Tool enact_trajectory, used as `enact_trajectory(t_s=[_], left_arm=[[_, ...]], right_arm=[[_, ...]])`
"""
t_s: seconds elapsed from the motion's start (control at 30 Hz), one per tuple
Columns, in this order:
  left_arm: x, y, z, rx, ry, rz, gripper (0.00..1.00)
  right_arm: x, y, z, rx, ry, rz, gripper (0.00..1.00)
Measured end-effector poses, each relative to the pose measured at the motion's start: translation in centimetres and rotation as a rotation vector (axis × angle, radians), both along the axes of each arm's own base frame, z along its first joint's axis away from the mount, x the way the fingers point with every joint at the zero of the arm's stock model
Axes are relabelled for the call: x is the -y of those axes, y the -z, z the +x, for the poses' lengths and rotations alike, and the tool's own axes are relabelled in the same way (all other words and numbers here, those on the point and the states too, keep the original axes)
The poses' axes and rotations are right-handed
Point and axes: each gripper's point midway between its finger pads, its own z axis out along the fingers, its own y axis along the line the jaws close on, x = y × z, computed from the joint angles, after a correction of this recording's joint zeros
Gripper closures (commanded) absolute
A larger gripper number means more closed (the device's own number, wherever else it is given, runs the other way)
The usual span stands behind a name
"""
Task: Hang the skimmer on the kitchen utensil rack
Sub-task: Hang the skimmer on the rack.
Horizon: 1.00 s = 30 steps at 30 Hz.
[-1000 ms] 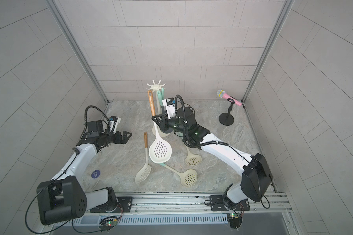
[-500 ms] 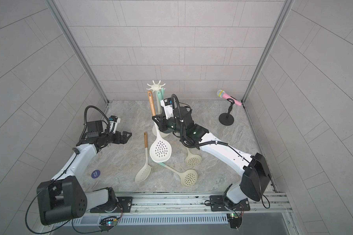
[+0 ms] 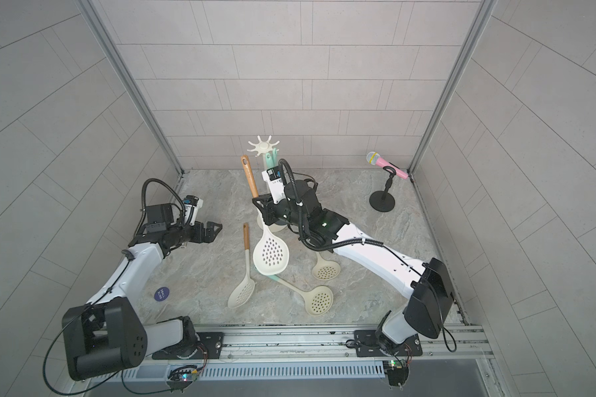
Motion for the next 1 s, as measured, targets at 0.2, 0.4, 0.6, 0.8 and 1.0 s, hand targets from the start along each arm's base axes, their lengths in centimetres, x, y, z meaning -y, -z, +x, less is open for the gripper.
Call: enact_trajectory(t_s=[0.2,0.4,0.6,0.8,1.0], left_arm=[[0.0,0.0,0.0,0.0,-0.001,-0.002,0.0],[-0.1,0.0,0.0,-0.001,-0.003,-0.008,0.0],[0.0,-0.1,0.0,-0.001,-0.001,-0.015,0.0],[0.1,-0.1,0.0,0.0,0.001,-0.019,0.0],[0.0,-0.1,0.0,0.0,-0.002,-0.019,0.0]], right_arm=[[0.4,0.2,0.4,0.018,0.046,-0.035,1.0],[1.2,0.6,1.1,0.024,0.107,-0.061,1.0],[1.7,0.8,1.5,0.025,0.139,-0.078,1.0],[1.9,0.8,1.7,0.028,0.158,-0.081,1.0],[2.2,0.9,1.9,0.03,0.175,-0.085,1.0]])
